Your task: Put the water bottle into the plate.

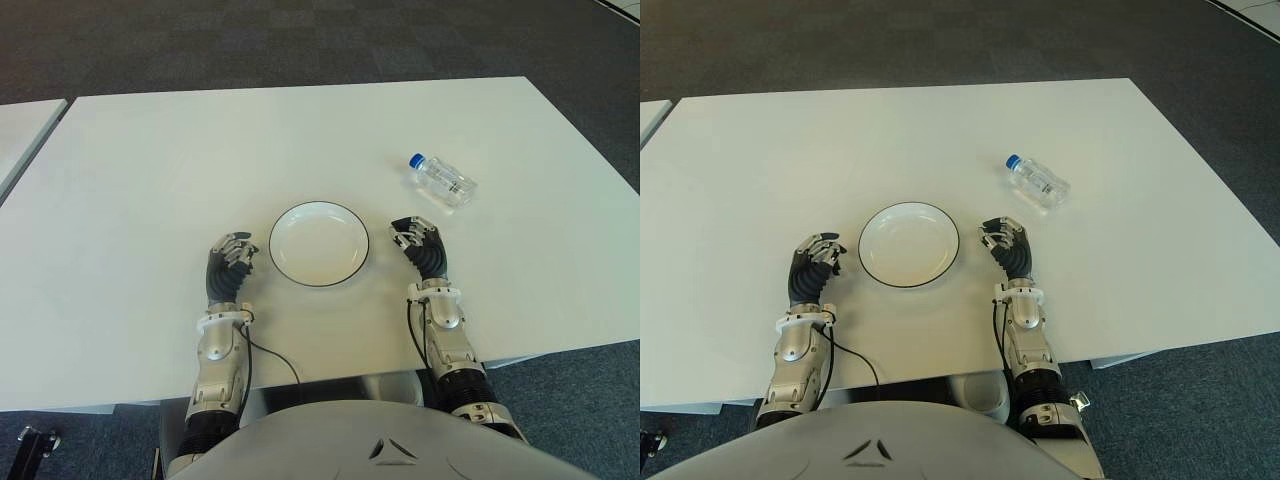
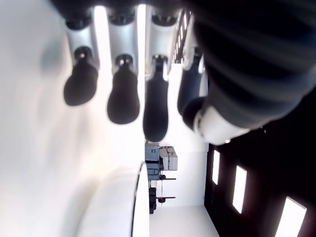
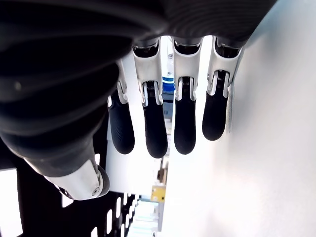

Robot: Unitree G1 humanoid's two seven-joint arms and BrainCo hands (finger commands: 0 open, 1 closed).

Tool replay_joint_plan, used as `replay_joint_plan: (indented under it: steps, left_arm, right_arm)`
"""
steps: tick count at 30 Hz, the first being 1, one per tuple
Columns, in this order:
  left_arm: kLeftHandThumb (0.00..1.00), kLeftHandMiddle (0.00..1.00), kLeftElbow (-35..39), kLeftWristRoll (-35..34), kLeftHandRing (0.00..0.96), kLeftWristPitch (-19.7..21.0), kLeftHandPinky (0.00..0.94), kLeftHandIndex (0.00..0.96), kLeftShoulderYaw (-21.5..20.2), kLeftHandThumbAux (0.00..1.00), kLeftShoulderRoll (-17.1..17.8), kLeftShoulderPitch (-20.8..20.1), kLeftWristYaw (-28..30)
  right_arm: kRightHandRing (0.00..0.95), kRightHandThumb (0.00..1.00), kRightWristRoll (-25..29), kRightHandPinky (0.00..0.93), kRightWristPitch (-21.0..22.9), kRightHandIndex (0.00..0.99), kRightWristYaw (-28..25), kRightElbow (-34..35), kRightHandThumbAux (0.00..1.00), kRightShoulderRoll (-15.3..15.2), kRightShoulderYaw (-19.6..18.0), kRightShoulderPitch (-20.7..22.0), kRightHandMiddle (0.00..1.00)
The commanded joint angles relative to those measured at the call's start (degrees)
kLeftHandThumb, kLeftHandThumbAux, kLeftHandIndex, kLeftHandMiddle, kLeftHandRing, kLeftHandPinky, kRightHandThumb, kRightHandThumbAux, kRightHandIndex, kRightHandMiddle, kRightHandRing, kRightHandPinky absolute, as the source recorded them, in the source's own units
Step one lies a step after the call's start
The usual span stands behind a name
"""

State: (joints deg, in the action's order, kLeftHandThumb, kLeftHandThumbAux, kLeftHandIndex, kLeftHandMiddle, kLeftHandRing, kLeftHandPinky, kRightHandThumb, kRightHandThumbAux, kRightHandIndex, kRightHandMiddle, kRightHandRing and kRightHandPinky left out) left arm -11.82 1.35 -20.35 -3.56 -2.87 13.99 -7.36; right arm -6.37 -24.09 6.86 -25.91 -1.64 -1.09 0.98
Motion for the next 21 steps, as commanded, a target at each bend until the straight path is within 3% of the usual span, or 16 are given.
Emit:
replay_joint_plan:
  steps: [1, 5, 13, 21]
  left_arm:
    - [0.836, 0.571, 0.1, 0.3, 0.753, 0.6, 0.746, 0.401, 0.6, 0.678, 0.6, 0.5, 1.1]
    - [0.836, 0.571, 0.8, 0.4, 0.754, 1.7, 0.744, 0.401, 1.1, 0.679, 0.4, 0.4, 1.3]
    - [0.837, 0.568, 2.0, 0.6, 0.754, 4.4, 0.749, 0.403, 1.7, 0.678, 0.1, 0.4, 1.3]
    - [0.837, 0.570, 1.4, 0.2, 0.757, 3.5, 0.751, 0.405, 2.3, 0.677, 0.4, 0.1, 1.9]
  right_arm:
    - [0.394, 0.706, 0.5, 0.411, -0.9, 0.422, 0.0, -1.3, 0.733, -0.3, -0.5, 1.6, 0.424]
    - [0.395, 0.705, -1.7, 0.409, -1.8, 0.419, 2.0, -2.0, 0.734, -2.5, -1.3, 4.6, 0.415]
    - [0.363, 0.702, -9.0, 0.350, 0.3, 0.410, 6.6, 5.3, 0.736, -5.7, -0.1, 6.3, 0.378]
    - [0.283, 0.698, -18.5, 0.280, -2.2, 0.402, 14.8, 0.4, 0.734, -10.8, 1.0, 12.5, 0.299]
